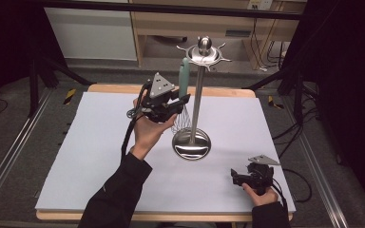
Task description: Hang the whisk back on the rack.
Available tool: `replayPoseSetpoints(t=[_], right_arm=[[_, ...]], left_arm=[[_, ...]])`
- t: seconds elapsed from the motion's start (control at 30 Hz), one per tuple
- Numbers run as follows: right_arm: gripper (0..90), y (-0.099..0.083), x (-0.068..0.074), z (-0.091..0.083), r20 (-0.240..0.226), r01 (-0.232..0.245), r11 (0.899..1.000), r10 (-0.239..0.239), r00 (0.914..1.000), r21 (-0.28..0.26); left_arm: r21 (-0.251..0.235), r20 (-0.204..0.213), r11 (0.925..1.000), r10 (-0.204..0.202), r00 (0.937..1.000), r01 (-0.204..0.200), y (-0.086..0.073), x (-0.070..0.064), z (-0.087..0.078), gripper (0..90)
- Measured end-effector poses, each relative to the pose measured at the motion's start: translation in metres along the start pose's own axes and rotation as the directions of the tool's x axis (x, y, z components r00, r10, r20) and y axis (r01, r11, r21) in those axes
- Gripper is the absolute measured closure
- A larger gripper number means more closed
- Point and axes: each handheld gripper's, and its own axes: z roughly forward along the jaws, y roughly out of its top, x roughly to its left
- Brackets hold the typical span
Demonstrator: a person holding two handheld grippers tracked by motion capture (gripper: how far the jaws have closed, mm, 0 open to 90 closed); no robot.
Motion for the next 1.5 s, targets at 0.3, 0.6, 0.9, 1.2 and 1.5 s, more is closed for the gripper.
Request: replayPoseSetpoints(t=[0.3, 0.6, 0.9, 1.2, 1.5], right_arm=[[6.9, 0.000, 0.000, 0.000, -0.001, 0.000, 1.000, 0.000, 1.0000, 0.001], [6.8, 0.000, 0.000, 0.000, -0.002, -0.004, 1.000, 0.004, 1.0000, 0.001], [6.8, 0.000, -0.001, 0.000, 0.000, 0.009, 1.000, -0.009, 1.0000, 0.002], [6.8, -0.001, -0.001, 0.000, 0.005, -0.011, 1.000, 0.011, 0.9999, 0.001], [6.8, -0.001, -0.003, 0.001, 0.009, 0.000, 1.000, 0.000, 1.0000, 0.000]], left_arm=[[-0.010, -0.003, 0.9998, 0.019, 0.9998, -0.019, 0.000, 0.000, 0.001, 65.3], [-0.024, -0.012, 0.9993, 0.027, 0.9996, -0.027, -0.002, -0.001, -0.002, 57.0], [-0.032, 0.000, 0.9991, 0.027, 0.9996, -0.027, -0.007, 0.000, -0.012, 46.4], [-0.031, 0.002, 0.9993, 0.021, 0.9998, -0.021, -0.021, 0.007, -0.028, 42.0], [-0.032, 0.013, 0.9994, 0.010, 0.9999, -0.010, -0.039, 0.014, -0.042, 39.7]])
